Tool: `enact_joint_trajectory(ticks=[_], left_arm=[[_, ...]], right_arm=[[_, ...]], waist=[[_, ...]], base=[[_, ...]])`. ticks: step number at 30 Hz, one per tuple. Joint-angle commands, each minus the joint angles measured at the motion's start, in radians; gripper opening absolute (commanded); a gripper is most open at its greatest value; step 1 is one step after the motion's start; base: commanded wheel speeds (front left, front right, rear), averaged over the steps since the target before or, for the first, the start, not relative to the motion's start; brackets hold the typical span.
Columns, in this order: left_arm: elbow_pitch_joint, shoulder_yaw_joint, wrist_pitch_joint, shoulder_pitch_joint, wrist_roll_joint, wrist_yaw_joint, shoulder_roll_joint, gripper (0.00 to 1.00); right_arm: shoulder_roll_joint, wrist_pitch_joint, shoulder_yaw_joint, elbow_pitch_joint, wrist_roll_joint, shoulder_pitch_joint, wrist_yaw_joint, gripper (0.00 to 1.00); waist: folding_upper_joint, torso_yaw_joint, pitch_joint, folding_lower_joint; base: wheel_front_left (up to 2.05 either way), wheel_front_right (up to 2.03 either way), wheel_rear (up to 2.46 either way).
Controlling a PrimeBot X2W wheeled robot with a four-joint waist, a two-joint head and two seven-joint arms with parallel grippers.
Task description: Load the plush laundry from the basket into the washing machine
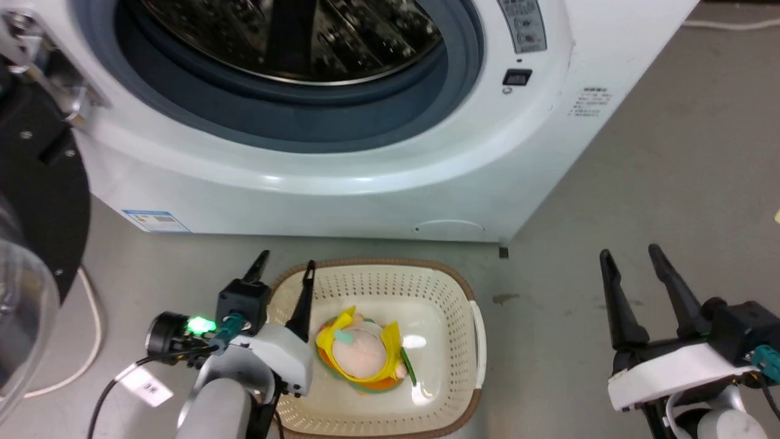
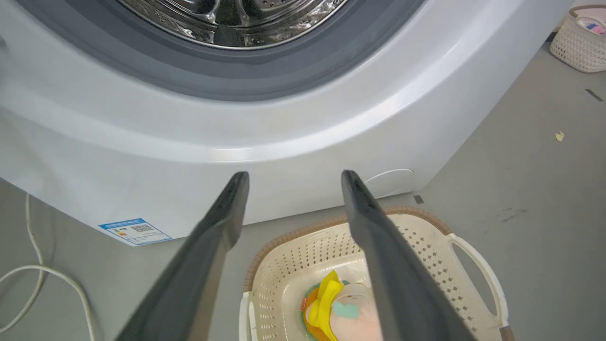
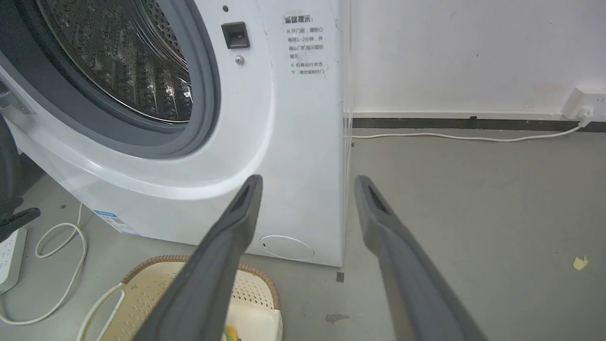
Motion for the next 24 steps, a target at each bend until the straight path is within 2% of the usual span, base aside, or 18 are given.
enact_joint_trajectory(ticks=[1, 9, 10, 24], left_arm=[[0.026, -0.017, -0.010, -0.029, -0.008, -0.007, 0.007, 1.00], [0.172, -0.122, 0.015, -0.116, -0.071, -0.016, 0.022, 1.00], [0.216, -0.165, 0.035, -0.148, -0.100, -0.019, 0.033, 1.00], [0.366, -0.335, 0.165, -0.287, -0.285, -0.034, 0.101, 1.00]], right_arm=[[0.000, -0.012, -0.002, -0.010, 0.015, -0.024, 0.000, 1.00], [0.000, -0.029, 0.007, -0.019, 0.038, -0.044, 0.000, 1.00], [0.000, -0.035, 0.011, -0.022, 0.048, -0.052, 0.000, 1.00], [0.000, -0.064, 0.013, -0.042, 0.107, -0.088, 0.000, 1.00]], waist=[[0.0000, -0.011, 0.020, -0.0001], [0.0000, -0.034, 0.091, -0.0001], [0.0000, -0.043, 0.119, -0.0001], [0.0000, -0.079, 0.256, -0.0001]], base=[[0.00, 0.00, 0.00], [0.00, 0.00, 0.00], [0.00, 0.00, 0.00], [0.00, 0.00, 0.00]])
